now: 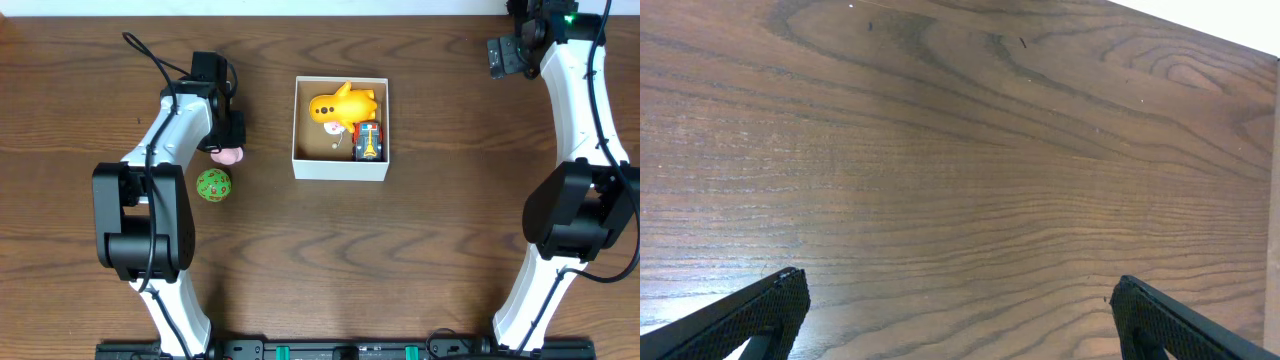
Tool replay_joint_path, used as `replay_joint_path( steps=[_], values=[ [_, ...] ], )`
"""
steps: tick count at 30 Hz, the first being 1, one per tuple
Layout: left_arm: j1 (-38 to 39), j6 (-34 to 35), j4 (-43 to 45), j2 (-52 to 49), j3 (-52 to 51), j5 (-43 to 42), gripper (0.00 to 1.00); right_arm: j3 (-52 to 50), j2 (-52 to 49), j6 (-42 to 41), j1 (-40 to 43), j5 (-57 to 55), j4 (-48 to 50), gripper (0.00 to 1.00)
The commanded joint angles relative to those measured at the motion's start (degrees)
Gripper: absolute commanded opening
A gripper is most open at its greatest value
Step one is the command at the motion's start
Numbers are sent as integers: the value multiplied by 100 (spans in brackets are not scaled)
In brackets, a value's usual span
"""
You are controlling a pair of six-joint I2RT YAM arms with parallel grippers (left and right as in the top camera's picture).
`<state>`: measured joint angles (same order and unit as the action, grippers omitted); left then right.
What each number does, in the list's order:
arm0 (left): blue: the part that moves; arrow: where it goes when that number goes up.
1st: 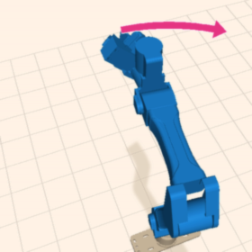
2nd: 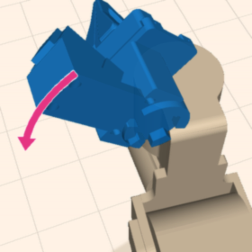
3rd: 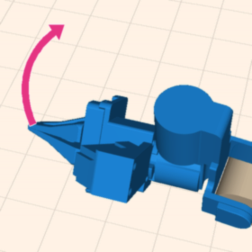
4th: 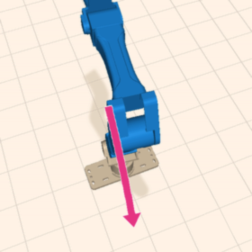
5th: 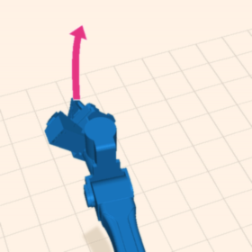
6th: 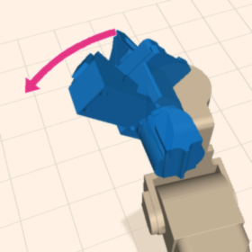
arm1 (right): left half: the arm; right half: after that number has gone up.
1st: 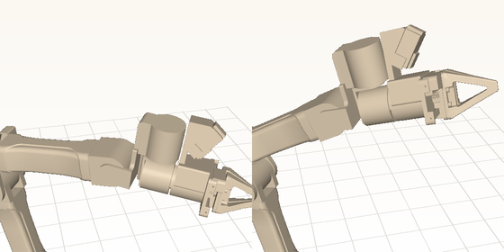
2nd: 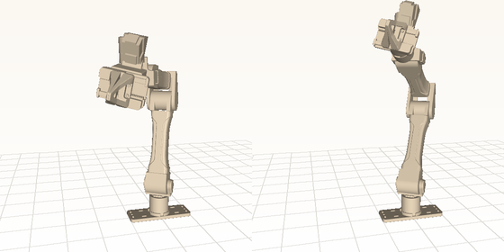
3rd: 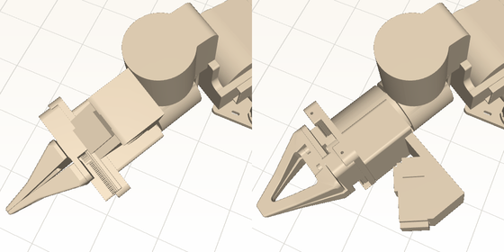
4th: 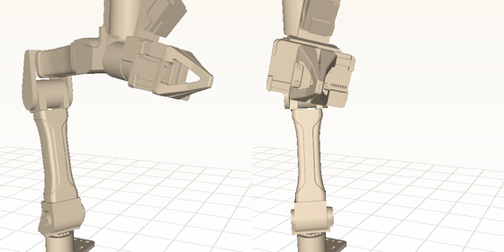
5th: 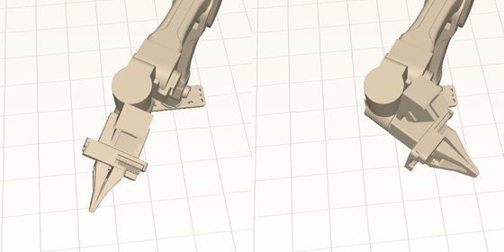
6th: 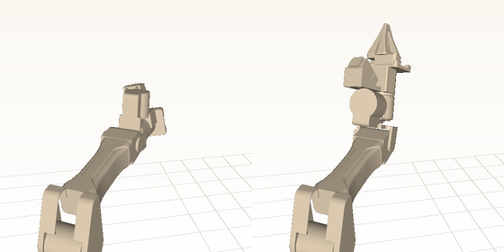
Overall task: Pack container
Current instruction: 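Lift the pig toy and carry it into the box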
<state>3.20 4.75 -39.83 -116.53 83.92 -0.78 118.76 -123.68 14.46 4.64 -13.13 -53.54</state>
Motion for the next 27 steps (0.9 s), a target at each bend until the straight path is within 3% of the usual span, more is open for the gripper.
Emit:
replay_joint_path(
  steps=[1,3,18,27],
  values=[
    [-24,28,-7,-33,-44,-9,14,-7,105,-92,0,-35,-9,99],
    [-24,26,15,-17,-22,-4,6,-7,105,-92,0,-35,-9,99],
    [66,26,-31,570,1325,-9,6,-7,105,-92,0,-35,-9,99],
    [800,26,-37,1060,1845,-236,6,-7,105,-92,0,-35,-9,99]
  ],
)
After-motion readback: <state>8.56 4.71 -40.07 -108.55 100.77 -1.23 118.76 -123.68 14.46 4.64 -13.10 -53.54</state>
